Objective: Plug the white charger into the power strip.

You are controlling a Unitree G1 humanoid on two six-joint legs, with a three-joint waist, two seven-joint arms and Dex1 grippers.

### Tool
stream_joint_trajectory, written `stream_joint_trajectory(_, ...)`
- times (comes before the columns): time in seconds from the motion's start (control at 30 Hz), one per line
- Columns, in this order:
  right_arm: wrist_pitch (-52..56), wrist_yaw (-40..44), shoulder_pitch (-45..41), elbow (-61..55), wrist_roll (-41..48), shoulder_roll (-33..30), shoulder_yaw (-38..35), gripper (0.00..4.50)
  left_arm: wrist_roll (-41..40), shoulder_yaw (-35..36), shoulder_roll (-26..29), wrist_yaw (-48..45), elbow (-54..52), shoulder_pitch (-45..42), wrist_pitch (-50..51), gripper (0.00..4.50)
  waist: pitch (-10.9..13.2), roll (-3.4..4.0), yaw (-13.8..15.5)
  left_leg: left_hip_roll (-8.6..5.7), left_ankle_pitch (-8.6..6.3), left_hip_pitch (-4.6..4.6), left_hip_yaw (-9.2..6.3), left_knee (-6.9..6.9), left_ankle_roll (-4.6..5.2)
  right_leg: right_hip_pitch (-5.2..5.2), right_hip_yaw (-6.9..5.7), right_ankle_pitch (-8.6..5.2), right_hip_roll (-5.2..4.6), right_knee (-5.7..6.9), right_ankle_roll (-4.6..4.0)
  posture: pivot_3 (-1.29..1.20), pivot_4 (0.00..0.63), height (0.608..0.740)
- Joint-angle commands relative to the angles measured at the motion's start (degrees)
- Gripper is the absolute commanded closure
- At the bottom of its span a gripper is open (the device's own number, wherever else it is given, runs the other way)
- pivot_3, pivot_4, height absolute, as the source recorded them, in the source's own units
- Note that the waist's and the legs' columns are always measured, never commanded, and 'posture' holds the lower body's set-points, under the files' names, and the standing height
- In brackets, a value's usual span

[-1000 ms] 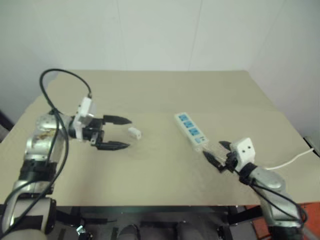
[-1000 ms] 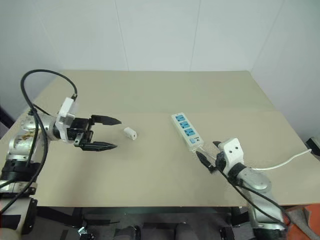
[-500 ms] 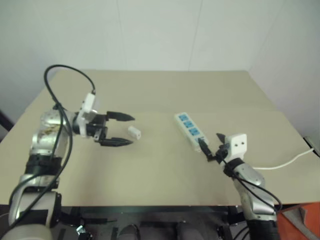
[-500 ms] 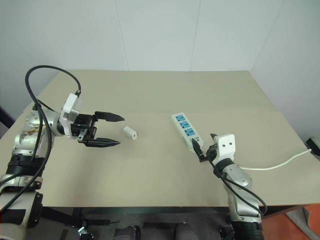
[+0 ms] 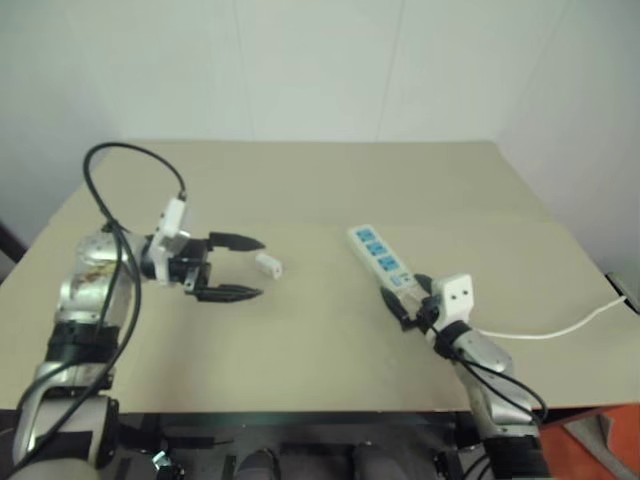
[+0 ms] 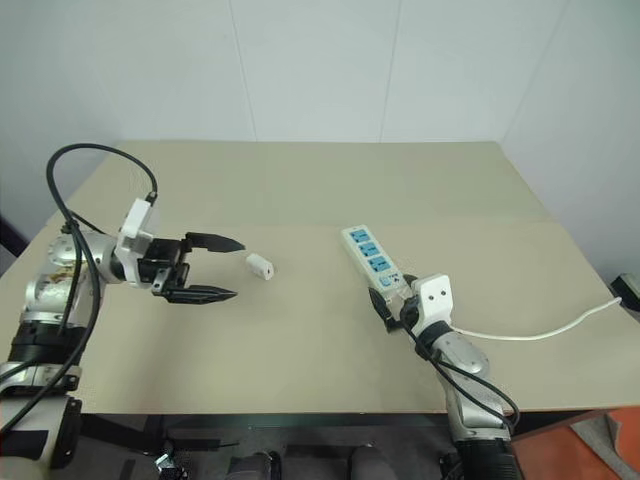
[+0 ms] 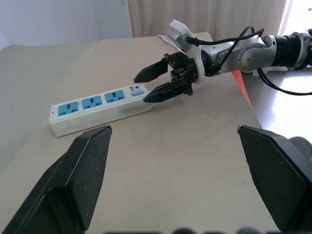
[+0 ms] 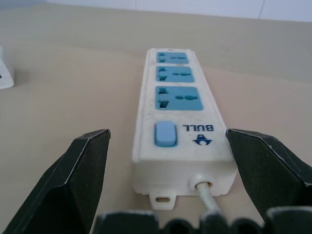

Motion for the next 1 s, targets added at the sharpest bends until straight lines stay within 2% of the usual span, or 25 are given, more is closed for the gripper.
stream_joint_trajectory(0.03,-2.7,0.0,-1.2,1.7,-0.3,-0.1,0.1,0.05,-0.8,1.9,1.2,0.1,-1.7,-0.7,-0.4,0.0,0.0,0.0,0.0,0.0,0.0,0.0,0.0,0.0,0.0,0.0,0.0,0.0,0.0,0.0,0.0,0.0,0.15,0.74)
stream_joint_trajectory(0.57,-8.9,2.5,-6.1,14.7,0.3,1.0,1.0,0.05,-0.7,2.1,1.7,-1.0,-0.7,-2.1,-1.0,0.0,0.0,0.0,-0.2,0.01,0.0,0.04,0.0,-0.05,0.0,0.02,0.01,0.0,0.01,-0.02,-0.01,0.0,0.15,0.74)
stream_joint_trajectory(0.73,-11.6,3.4,-7.0,18.1,-1.1,0.6,2.1,1.1,-0.6,2.3,1.8,-0.2,-1.6,-1.1,-1.1,0.0,0.0,-0.08,-0.3,0.02,0.0,0.2,-0.01,-0.06,0.0,0.18,0.0,0.0,0.03,-0.02,-0.01,0.0,0.15,0.74)
stream_joint_trajectory(0.9,-12.2,4.1,-8.5,21.2,-1.7,0.3,2.8,1.1,0.6,0.7,0.8,-0.6,-0.6,-2.5,-2.5,0.0,-0.2,-0.26,-0.4,0.03,0.0,0.51,0.0,-0.11,0.0,0.44,0.01,-0.01,0.03,-0.05,-0.01,0.0,0.15,0.74)
stream_joint_trajectory(1.0,-13.2,7.5,-8.2,22.1,-1.5,-3.0,2.3,1.1,5.0,-3.8,-0.9,-0.6,1.0,-6.3,-5.3,0.0,-0.2,-0.34,-0.2,0.02,0.0,0.6,0.0,-0.11,0.0,0.52,0.01,-0.01,0.03,-0.04,-0.01,0.0,0.15,0.74)
